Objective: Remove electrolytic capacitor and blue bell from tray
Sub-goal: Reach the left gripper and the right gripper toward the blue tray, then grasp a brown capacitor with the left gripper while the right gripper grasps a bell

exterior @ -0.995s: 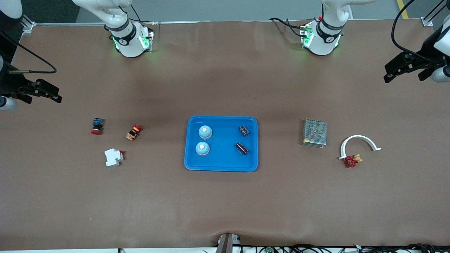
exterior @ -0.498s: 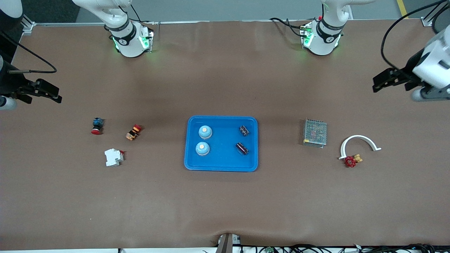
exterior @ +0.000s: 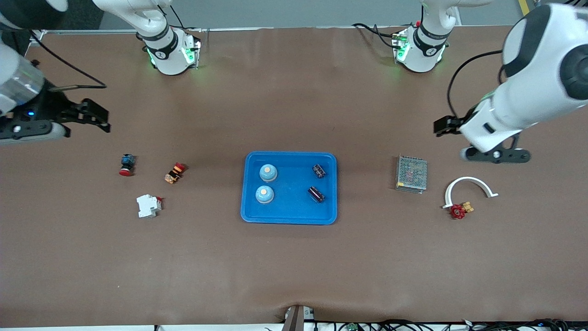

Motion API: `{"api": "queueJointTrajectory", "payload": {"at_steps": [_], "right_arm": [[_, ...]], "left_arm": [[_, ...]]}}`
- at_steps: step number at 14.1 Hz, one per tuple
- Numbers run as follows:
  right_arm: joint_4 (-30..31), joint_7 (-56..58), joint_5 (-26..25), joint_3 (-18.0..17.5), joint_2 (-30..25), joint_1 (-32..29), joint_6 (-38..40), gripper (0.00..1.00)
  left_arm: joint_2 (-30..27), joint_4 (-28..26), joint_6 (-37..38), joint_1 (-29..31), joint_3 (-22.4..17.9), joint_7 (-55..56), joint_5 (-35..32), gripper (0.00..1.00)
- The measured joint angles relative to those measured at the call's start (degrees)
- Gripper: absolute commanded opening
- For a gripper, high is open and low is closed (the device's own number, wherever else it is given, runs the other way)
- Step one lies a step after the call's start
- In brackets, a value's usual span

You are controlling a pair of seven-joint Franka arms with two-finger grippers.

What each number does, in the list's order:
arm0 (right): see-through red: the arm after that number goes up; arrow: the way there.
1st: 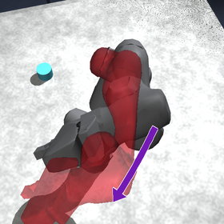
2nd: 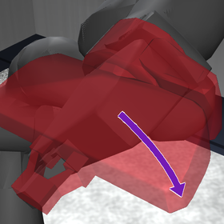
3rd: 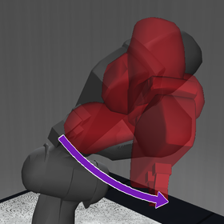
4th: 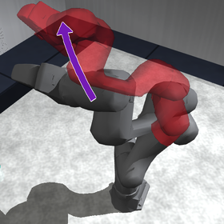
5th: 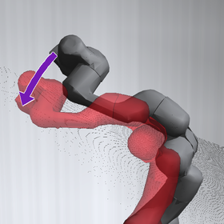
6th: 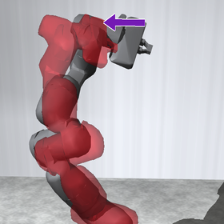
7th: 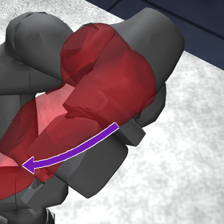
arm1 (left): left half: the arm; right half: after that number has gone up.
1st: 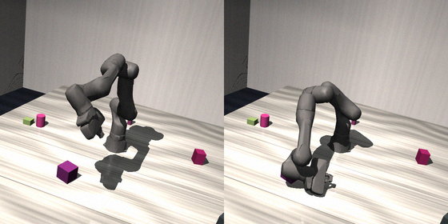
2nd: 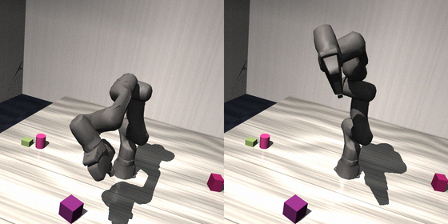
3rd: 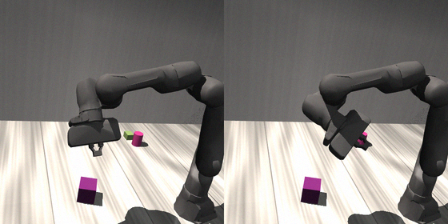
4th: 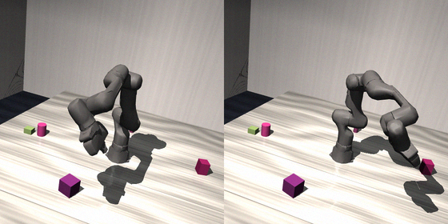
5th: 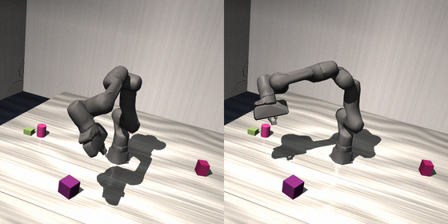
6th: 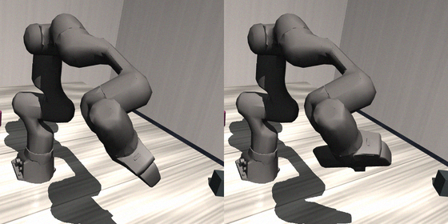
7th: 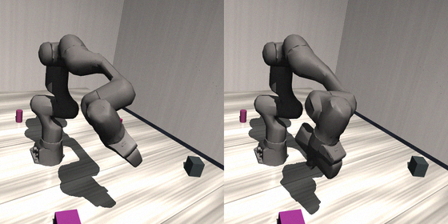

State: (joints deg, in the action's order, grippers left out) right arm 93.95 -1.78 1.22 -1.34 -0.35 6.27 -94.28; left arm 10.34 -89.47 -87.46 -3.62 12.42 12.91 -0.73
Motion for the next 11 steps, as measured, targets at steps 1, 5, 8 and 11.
{"api": "queueJointTrajectory", "payload": {"at_steps": [1, 5, 8, 11], "right_arm": [[0.01, -2.48, 0.42, -0.15, 0.6, 1.84, -0.72, 1.0], [0.13, -9.06, 3.05, -0.36, 4.77, 7.21, -5.2, 1.0], [0.2, -15.28, 3.32, -0.4, 8.54, 11.19, -9.58, 1.0], [0.25, -17.88, 3.38, -0.39, 12.46, 14.31, -13.65, 1.0]], "left_arm": [[1.37, -0.14, -1.32, -1.38, 0.55, 3.23, 0.0, 1.0], [8.21, -0.69, -9.22, -8.95, 1.04, 17.64, 0.0, 1.0], [13.9, -0.76, -16.0, -13.98, 1.05, 28.62, -1.13, 0.94], [19.31, -0.77, -23.65, -17.31, 1.04, 39.26, -1.68, 0.83]]}}
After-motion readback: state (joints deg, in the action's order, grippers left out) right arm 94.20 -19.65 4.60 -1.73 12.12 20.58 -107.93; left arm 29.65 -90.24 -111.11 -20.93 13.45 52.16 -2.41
